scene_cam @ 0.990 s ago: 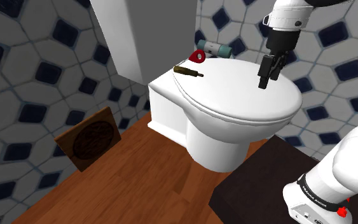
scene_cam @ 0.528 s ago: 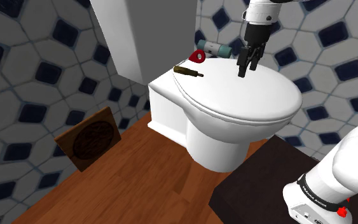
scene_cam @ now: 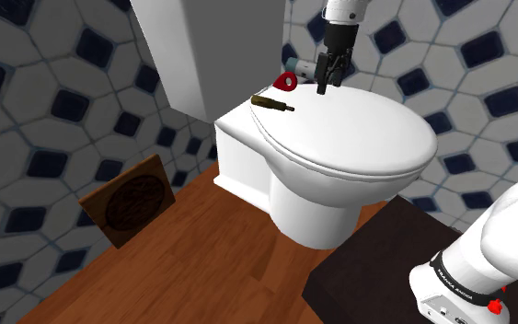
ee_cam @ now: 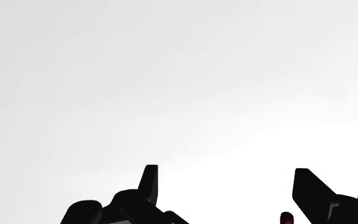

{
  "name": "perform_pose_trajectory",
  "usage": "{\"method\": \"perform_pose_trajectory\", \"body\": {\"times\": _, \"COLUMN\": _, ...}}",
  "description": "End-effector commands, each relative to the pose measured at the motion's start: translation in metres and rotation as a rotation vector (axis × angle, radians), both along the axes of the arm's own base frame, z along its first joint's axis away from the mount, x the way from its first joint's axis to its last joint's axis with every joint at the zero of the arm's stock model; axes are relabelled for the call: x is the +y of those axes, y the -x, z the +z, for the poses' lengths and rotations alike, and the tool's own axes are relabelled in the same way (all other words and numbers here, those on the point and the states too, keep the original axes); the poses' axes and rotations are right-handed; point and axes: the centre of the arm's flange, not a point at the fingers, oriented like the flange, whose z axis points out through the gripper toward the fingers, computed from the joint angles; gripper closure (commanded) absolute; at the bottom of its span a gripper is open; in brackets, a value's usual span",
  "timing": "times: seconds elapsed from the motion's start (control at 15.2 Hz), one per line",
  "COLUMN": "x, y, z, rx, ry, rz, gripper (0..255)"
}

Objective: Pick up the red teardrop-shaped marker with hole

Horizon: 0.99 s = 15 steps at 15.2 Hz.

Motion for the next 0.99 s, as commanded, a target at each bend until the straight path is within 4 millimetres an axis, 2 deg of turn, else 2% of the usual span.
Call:
{"method": "perform_pose_trajectory", "body": {"times": 0.0, "x": -0.005, "y": -0.028, "z": 0.001, "rx": -0.010, "ry": -0.004, "rz": 0.011, "gripper": 0}}
{"method": "perform_pose_trajectory", "body": {"times": 0.73, "x": -0.016, "y": -0.166, "z": 0.011, "rx": -0.057, "ry": -0.026, "rz": 0.070, "gripper": 0}}
{"method": "perform_pose_trajectory", "body": {"times": 0.92, "x": -0.016, "y": -0.170, "z": 0.001, "rx": -0.058, "ry": -0.027, "rz": 0.072, "gripper": 0}}
